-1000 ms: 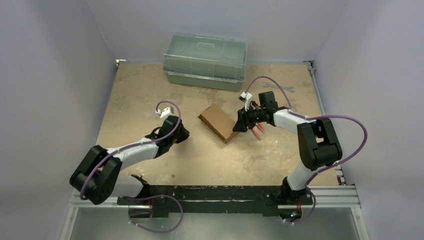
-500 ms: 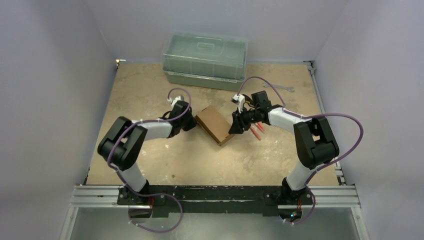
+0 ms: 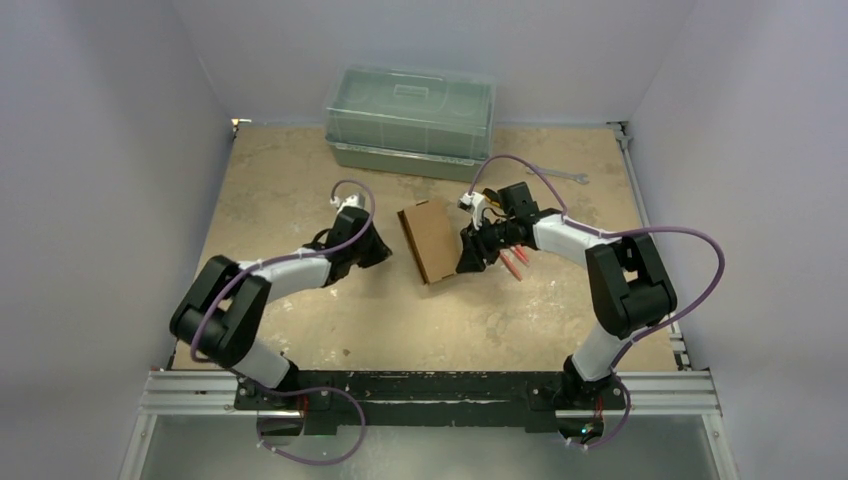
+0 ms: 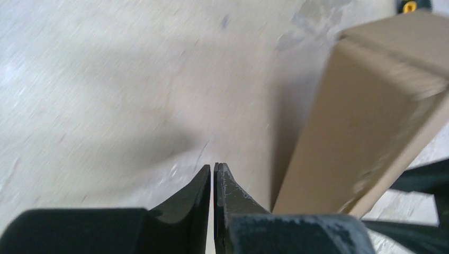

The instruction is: Fold the paper box

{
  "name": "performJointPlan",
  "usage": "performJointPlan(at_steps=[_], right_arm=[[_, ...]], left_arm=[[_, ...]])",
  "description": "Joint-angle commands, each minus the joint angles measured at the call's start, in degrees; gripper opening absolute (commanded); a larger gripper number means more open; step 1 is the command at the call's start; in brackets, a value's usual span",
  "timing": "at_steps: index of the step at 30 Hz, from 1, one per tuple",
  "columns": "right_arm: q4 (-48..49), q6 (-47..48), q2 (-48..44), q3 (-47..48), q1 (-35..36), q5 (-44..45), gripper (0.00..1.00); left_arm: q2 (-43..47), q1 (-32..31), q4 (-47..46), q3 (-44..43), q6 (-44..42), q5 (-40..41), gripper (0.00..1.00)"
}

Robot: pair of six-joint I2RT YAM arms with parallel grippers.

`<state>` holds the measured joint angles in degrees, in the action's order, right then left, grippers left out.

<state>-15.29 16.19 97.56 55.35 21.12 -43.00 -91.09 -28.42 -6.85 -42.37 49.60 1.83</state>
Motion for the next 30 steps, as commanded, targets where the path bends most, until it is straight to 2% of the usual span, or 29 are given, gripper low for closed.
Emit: performJointPlan(at_steps=[1, 5, 9, 13, 15, 17, 19, 22, 27, 30], right_arm=[[-2.4, 2.6, -0.2, 1.3, -0.3, 2.4, 0.51], [-3.3, 3.8, -1.7, 2.1, -0.8, -0.3, 0.65], [-3.4, 3.4, -4.4, 2.5, -2.5, -4.2, 0.73], [-2.9, 3.4, -7.0, 2.5, -4.3, -6.6, 0.78], [-1.1, 2.6, -8.3, 2.5, -4.9, -7.3, 0.81], [3.3, -0.1, -9.4, 2.2, -4.9, -6.6, 0.86], [11.6, -5.7, -9.5, 0.8, -4.9, -5.1, 0.94], [22.4, -13.8, -6.8, -0.3, -4.6, -1.8, 0.98], [31.8, -29.3, 2.2, 5.4, -4.4, 0.7, 0.99], [33.1, -33.4, 7.1, 8.6, -3.4, 0.9, 0.96]], left_arm=[[9.5, 0.0, 3.2, 7.3, -1.9, 0.7, 0.07], [18.2, 0.0, 2.9, 12.7, -0.4, -0.8, 0.19], [25.1, 0.0, -0.7, 15.5, 0.8, -2.9, 0.37], [25.7, 0.1, -4.1, 15.3, 0.4, -3.3, 0.59], [23.4, 0.2, -6.0, 14.0, 0.6, -2.9, 0.66], [19.7, 0.9, -8.5, 12.1, 1.5, -4.0, 0.69], [15.5, 1.8, -10.9, 9.3, 2.4, -5.2, 0.71], [9.0, 3.4, -15.1, 5.7, 3.6, -6.7, 0.74], [0.2, 6.1, -18.4, 0.7, 5.4, -9.6, 0.78], [-4.6, 7.5, -19.3, -2.1, 6.5, -12.0, 0.74]])
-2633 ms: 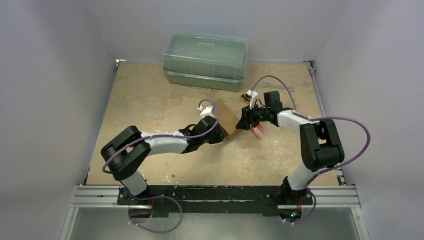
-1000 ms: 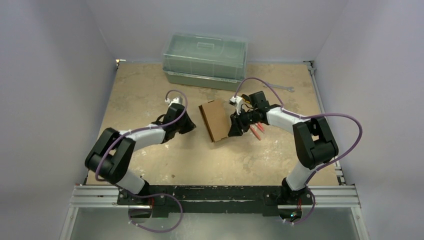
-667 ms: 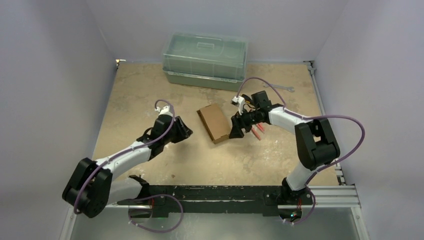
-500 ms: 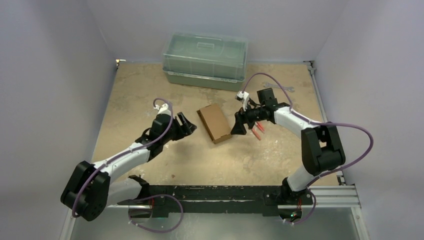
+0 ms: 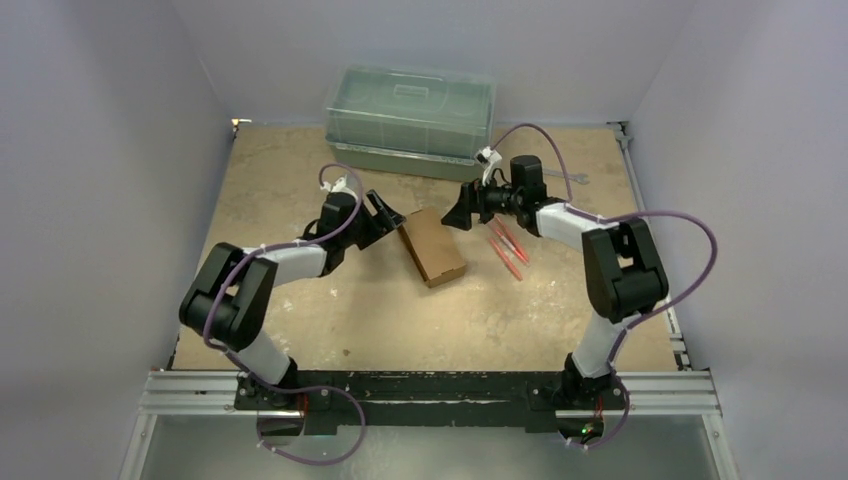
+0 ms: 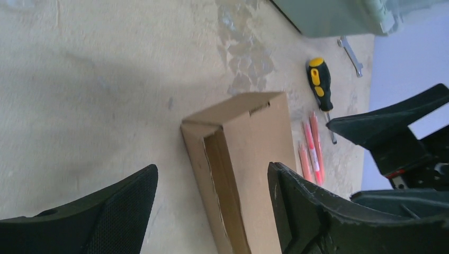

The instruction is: Fold the paper box

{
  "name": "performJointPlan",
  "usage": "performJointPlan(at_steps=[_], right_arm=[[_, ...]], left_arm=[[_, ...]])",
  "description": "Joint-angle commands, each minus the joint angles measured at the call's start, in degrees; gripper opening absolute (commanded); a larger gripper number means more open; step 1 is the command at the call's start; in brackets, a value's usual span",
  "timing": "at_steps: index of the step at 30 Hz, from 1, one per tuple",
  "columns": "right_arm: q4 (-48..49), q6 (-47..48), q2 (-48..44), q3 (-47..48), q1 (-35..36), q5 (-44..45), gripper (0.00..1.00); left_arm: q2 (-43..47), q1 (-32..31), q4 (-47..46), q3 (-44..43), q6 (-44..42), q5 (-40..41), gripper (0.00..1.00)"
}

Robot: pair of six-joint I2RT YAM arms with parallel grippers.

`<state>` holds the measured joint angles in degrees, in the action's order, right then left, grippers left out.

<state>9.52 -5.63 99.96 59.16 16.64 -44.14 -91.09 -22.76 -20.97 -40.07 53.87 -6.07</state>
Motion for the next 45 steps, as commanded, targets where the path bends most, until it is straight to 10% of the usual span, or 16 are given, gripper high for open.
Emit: performJointPlan(at_steps=[1, 28, 45], right_arm=[[8.1, -11.8, 6.4, 5.5, 1.5, 2.2, 0.95], [-5.0, -2.0, 13.0, 9.2, 7.9, -0.4, 0.50], [-9.2, 7.5, -7.3, -2.9, 5.8, 0.3, 0.99]], left_arm=[[-6.1, 2.1, -5.3, -5.4, 2.3, -4.6, 0.71], [-8.8, 0.0, -1.0, -8.1, -0.2, -9.6, 0.10], [26.4, -0.7, 11.2, 10.5, -2.3, -5.7, 0.50]])
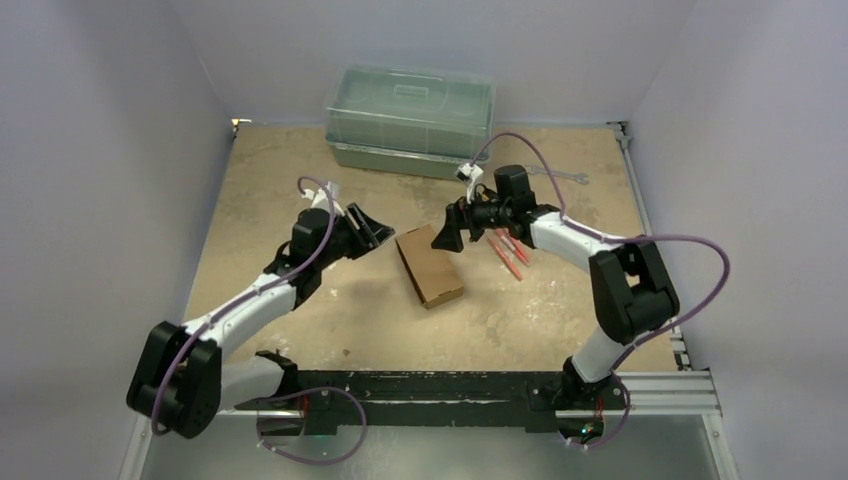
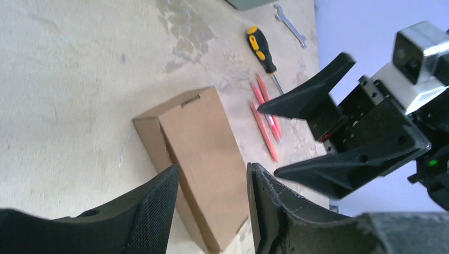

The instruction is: Fold the paper box

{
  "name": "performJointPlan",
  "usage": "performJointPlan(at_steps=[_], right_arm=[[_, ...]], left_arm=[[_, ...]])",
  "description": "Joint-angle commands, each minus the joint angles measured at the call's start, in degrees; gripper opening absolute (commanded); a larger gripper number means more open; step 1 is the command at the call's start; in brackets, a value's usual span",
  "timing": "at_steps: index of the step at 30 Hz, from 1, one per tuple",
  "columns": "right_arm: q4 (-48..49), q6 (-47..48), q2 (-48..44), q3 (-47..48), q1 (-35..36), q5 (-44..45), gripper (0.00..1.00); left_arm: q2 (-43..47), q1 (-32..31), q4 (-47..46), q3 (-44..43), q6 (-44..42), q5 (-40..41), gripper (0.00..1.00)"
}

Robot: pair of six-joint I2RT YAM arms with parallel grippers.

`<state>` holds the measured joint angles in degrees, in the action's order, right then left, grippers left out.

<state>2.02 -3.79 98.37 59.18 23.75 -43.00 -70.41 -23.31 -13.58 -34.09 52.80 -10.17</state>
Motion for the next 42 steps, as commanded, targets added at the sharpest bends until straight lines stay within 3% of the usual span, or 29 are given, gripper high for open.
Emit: performJointPlan(at_steps=[1, 3, 8, 13, 21, 35, 40, 42], right_arm=[[-2.9, 7.6, -7.0, -4.2, -1.7, -1.8, 0.99], [-3.5, 9.3, -9.6, -7.6, -2.2, -4.0, 0.99], [-0.1, 7.5, -12.5, -13.3, -2.7, -6.0, 0.99], [-0.3, 4.2, -10.5, -12.2, -2.9, -4.8, 0.94], [-0.1, -0.1, -7.8, -12.7, -3.6, -6.4, 0.83], [-1.8, -0.4, -1.6, -10.8, -3.6, -9.7, 0.54], [-1.8, -0.3, -1.6, -10.7, -3.1, -9.8, 0.41], [-3.0, -0.2, -1.4, -10.7, -2.8, -9.8, 0.35]], left_arm=[[7.5, -0.3, 3.6, 6.0, -0.1, -3.4, 0.50], [11.1, -2.2, 3.3, 9.2, 2.2, -5.3, 0.50], [18.1, -15.5, -1.8, 17.2, 10.9, 1.6, 0.51], [15.5, -22.3, -9.9, 20.3, 15.2, 8.2, 0.58], [1.0, -25.1, -15.3, 15.4, 17.8, 10.7, 0.60], [-7.4, -26.4, -16.7, 11.0, 18.8, 13.0, 0.57], [-9.6, -26.6, -16.7, 9.6, 19.0, 12.8, 0.48], [-10.3, -26.7, -17.2, 9.2, 19.3, 12.5, 0.39]])
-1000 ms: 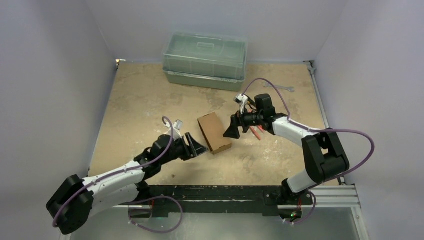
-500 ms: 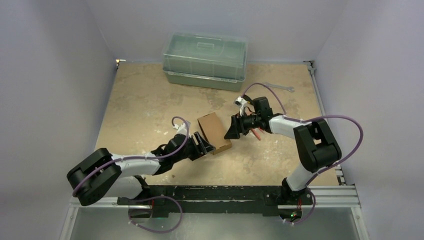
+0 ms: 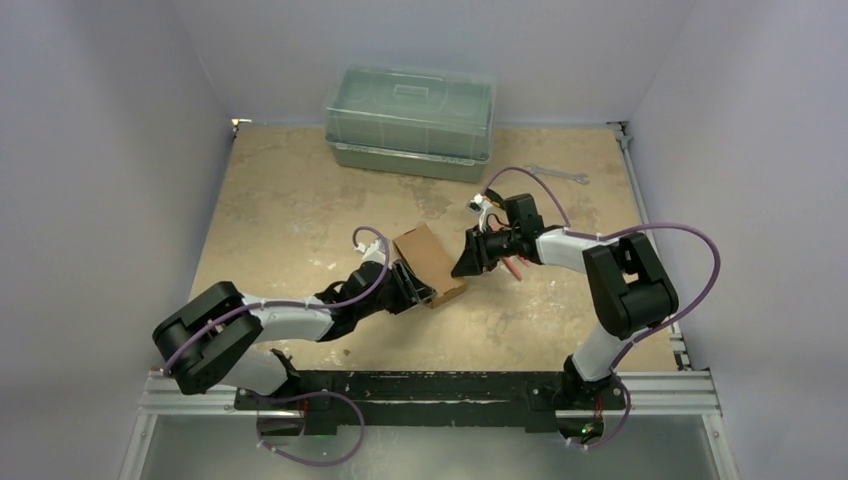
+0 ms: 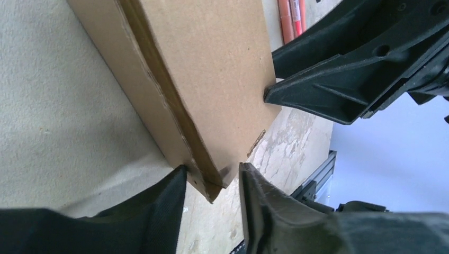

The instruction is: Fold the paper box

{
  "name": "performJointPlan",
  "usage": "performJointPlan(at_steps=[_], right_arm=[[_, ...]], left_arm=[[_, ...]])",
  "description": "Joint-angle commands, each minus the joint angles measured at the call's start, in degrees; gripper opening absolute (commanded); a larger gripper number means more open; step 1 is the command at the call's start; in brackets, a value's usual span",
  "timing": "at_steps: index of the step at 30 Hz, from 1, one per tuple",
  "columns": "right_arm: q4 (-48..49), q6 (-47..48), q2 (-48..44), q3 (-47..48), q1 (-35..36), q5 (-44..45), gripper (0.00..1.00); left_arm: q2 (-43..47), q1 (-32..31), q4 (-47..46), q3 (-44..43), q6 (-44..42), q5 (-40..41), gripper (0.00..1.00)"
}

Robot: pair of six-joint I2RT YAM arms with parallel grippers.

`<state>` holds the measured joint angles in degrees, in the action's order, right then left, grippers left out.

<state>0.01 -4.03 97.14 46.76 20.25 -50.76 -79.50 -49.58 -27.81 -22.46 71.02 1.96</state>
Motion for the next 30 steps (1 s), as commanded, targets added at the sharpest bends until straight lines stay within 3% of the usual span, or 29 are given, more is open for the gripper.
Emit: performJointPlan(at_steps=[1, 6, 10, 13, 16, 19, 24, 30], right_arm=[[-1.0, 0.0, 0.0, 1.7, 1.0, -2.0, 0.33], [-1.6, 0.1, 0.7, 2.1, 2.0, -2.2, 0.23], [-1.7, 0.2, 0.3, 2.2, 2.3, -3.1, 0.23], [-2.9, 1.0, -0.6, 3.0, 2.3, -2.1, 0.26], [-4.9, 3.6, -2.5, 4.2, 0.9, 0.1, 0.52], [-4.5, 3.7, -4.6, 3.7, -1.6, -0.3, 0.65], [-4.1, 3.7, -4.8, 3.2, -2.4, -1.4, 0.66], [-4.3, 3.7, -3.6, 3.1, -2.4, -1.2, 0.60]], left_arm=[[-1.6, -0.4, -3.2, -2.8, 1.1, 0.3, 0.35], [-2.7, -0.5, -3.6, -4.2, 1.6, 0.1, 0.13], [-3.4, -0.5, -3.3, -5.4, 1.7, 0.1, 0.03], [-3.3, -0.5, -3.7, -5.2, 1.8, 0.0, 0.02], [-0.8, -0.5, -3.4, -3.8, 1.0, 0.3, 0.09], [4.3, -0.5, -0.3, -1.5, 0.2, 1.2, 0.24], [12.5, -0.6, 3.3, 2.4, 0.6, 1.1, 0.41], [11.6, -1.3, 0.7, 3.0, 2.0, 0.7, 0.48]])
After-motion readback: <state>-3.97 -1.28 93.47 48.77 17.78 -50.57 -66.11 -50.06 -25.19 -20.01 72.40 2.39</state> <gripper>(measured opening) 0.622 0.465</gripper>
